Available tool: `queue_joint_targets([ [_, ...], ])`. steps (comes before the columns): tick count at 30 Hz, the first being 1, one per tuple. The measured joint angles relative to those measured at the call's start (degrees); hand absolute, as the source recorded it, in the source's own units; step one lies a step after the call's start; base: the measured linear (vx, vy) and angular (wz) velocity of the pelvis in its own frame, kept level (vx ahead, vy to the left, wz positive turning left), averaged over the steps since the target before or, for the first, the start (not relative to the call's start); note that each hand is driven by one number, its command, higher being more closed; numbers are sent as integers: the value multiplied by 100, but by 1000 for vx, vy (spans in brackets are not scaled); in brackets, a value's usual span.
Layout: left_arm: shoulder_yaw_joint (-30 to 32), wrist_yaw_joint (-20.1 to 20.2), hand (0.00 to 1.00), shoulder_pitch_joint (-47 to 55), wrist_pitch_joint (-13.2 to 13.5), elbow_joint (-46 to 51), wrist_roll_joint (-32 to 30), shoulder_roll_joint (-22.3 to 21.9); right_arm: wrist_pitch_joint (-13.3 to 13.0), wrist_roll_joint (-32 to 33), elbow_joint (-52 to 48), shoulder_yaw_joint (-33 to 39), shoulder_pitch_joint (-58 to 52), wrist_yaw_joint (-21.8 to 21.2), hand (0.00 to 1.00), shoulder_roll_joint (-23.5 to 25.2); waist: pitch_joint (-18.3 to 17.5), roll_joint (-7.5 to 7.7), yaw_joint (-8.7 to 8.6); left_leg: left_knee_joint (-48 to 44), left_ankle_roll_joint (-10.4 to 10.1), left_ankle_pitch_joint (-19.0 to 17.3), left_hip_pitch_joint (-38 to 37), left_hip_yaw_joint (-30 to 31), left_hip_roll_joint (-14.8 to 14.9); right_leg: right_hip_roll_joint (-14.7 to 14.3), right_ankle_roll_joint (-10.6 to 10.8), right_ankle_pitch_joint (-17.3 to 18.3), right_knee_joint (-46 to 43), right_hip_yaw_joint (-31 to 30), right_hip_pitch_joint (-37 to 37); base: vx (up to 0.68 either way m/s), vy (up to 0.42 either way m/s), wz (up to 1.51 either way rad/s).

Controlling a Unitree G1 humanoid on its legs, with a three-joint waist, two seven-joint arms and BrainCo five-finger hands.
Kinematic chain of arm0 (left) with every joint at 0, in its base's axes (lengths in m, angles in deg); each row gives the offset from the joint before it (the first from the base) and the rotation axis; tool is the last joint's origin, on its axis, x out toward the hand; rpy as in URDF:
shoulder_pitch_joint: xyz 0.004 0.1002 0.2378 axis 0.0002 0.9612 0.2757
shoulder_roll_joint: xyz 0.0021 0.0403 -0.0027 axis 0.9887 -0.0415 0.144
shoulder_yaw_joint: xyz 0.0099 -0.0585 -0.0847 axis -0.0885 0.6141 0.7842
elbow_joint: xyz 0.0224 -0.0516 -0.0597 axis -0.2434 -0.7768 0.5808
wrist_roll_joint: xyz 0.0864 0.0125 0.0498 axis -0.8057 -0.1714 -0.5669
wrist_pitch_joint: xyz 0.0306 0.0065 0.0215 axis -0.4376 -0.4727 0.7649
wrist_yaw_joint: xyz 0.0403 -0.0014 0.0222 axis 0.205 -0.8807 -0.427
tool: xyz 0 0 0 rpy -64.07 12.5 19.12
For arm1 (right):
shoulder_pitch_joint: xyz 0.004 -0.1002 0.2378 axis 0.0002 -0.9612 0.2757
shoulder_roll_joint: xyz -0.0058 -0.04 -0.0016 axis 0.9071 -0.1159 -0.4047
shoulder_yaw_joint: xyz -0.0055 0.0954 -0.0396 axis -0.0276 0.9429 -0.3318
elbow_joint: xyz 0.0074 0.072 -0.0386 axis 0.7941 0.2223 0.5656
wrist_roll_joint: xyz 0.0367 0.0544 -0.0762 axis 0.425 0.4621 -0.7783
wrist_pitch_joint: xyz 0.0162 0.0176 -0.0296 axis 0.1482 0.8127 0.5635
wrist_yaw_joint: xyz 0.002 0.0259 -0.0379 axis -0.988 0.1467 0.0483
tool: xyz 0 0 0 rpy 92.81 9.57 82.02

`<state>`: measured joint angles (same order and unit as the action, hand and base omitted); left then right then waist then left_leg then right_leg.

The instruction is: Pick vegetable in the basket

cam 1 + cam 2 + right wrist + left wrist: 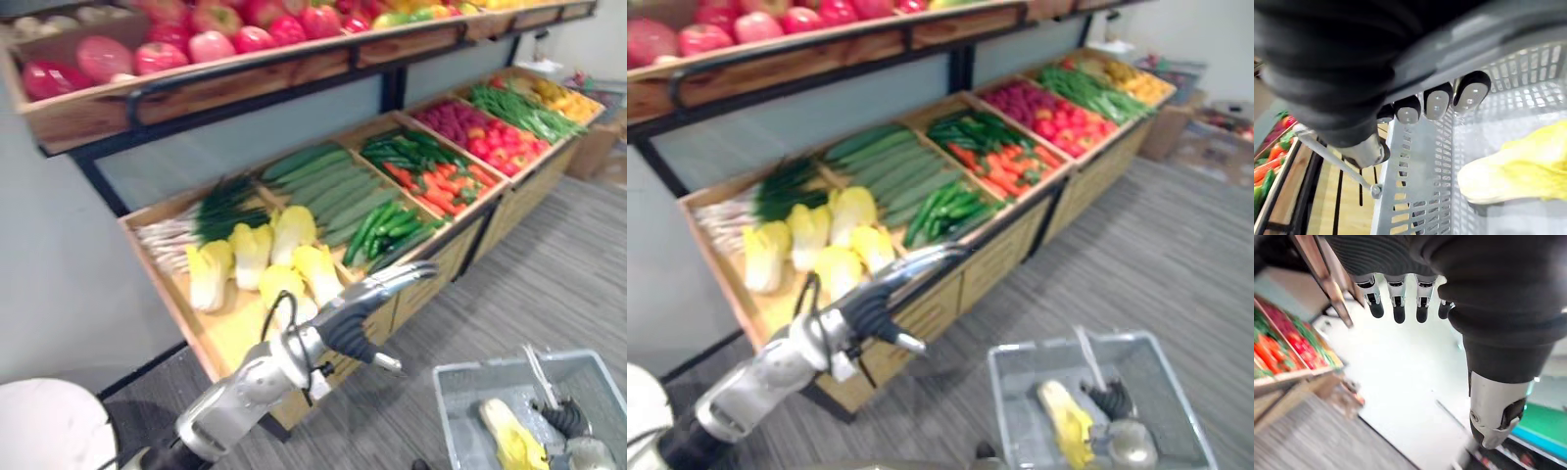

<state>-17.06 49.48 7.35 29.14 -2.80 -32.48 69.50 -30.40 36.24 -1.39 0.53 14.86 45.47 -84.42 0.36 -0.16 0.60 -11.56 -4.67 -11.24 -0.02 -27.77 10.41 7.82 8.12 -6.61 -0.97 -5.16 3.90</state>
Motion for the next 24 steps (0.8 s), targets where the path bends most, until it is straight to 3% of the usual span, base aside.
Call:
queue_joint_targets([
  [1,231,-70,0,179,-1,-1,-4,-106,5,2,151,61,-8,38,100,44,-19,12,6,57,2,36,0,63,-35,23,-22,17,5,74,-21,23,-7,66],
  [2,838,-319,0,651,0,-45,-65,-571,31,4,550,187,-28,140,100,122,-46,118,106,210,12,159,68,266,-143,75,-135,97,23,242,-23,21,-16,55],
  [3,1110,-376,0,811,1,-122,-72,-818,41,3,712,276,-26,156,100,154,-74,132,118,279,13,212,109,364,-195,112,-157,128,51,312,-25,13,-33,65],
  [5,1977,-799,0,1220,-36,-506,-119,-1748,54,5,1188,390,-3,284,100,172,-78,265,134,572,26,455,207,663,-386,217,-50,335,100,527,-25,25,-66,74],
  [6,2483,-994,0,1405,-78,-887,-119,-2220,54,5,1392,525,8,331,100,173,-119,194,150,781,-7,636,170,823,-433,217,-87,364,96,690,-24,40,-75,68],
  [8,3041,-1299,0,1562,-269,-1497,-208,-2498,60,65,1588,643,22,442,100,167,-120,213,167,1058,3,869,130,1020,-476,196,-99,391,93,895,-40,51,-64,49],
  [12,3936,-1776,0,1583,-516,-2838,-665,-2748,91,95,1798,737,41,559,100,191,-130,218,169,1441,14,1142,-52,1232,-461,111,-162,432,106,1148,-180,15,-54,31],
  [13,4285,-2082,0,1581,-674,-3407,-760,-2836,91,95,1796,723,19,615,100,240,-144,210,133,1520,5,1185,-118,1287,-459,108,-174,454,123,1255,-258,-7,-30,18],
  [20,5867,-3077,0,1383,-953,-5555,-749,-2829,89,102,1766,628,-58,913,100,554,-252,347,115,1731,0,1287,-131,1444,-473,127,-197,544,211,1486,-332,-25,-14,15],
  [24,6527,-3188,0,1368,-1123,-7258,-449,-2802,88,243,1828,617,-55,1018,100,619,-261,348,100,1734,-15,1274,-123,1447,-492,148,-173,559,294,1488,-355,2,0,1],
])
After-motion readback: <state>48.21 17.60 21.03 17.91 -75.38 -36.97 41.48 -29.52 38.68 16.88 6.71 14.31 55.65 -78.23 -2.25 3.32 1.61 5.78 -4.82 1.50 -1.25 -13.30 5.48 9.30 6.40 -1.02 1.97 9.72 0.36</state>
